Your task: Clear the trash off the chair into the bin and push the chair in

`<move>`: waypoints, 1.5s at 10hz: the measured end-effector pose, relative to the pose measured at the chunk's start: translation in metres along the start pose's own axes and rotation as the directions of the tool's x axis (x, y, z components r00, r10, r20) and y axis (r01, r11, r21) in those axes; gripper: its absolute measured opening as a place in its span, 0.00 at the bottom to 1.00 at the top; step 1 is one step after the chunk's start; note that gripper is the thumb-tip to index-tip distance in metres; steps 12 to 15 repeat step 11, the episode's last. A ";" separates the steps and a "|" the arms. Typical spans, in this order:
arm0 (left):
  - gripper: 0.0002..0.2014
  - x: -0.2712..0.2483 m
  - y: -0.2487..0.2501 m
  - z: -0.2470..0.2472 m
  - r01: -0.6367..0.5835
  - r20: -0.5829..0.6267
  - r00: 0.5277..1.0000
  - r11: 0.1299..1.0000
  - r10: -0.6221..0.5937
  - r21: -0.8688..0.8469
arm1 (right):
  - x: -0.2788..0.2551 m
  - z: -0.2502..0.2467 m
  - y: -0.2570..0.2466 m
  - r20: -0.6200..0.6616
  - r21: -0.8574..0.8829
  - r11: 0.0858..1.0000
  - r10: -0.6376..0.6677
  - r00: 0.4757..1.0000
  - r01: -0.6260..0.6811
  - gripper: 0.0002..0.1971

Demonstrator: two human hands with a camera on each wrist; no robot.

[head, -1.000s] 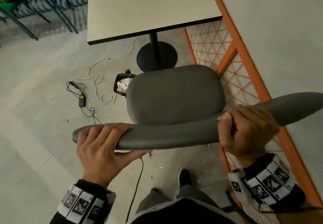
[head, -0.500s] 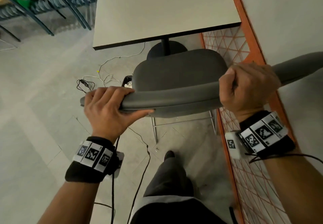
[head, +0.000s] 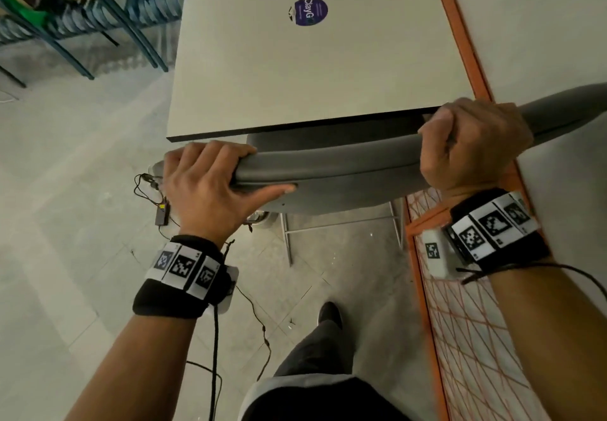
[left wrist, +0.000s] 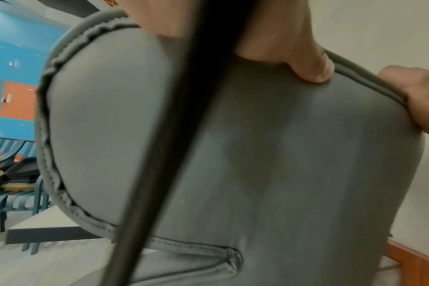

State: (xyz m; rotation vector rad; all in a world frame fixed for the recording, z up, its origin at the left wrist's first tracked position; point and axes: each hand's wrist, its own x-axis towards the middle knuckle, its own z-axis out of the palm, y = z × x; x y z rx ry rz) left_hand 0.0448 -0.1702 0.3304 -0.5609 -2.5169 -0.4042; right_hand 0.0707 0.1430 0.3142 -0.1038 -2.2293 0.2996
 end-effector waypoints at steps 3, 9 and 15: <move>0.32 0.056 -0.014 0.042 -0.085 -0.124 0.988 0.996 0.087 0.022 | 0.049 0.052 0.032 0.001 0.046 0.998 -0.041 0.999 0.041 0.21; 0.28 0.003 0.005 -0.019 0.047 0.196 0.980 0.997 -0.035 -0.054 | 0.026 -0.017 -0.001 0.390 0.172 0.978 0.042 0.920 -0.118 0.11; 0.23 -0.131 -0.012 -0.064 0.424 0.479 0.805 0.904 -0.350 -0.053 | -0.058 -0.078 -0.002 0.520 0.229 0.929 0.136 0.844 -0.290 0.12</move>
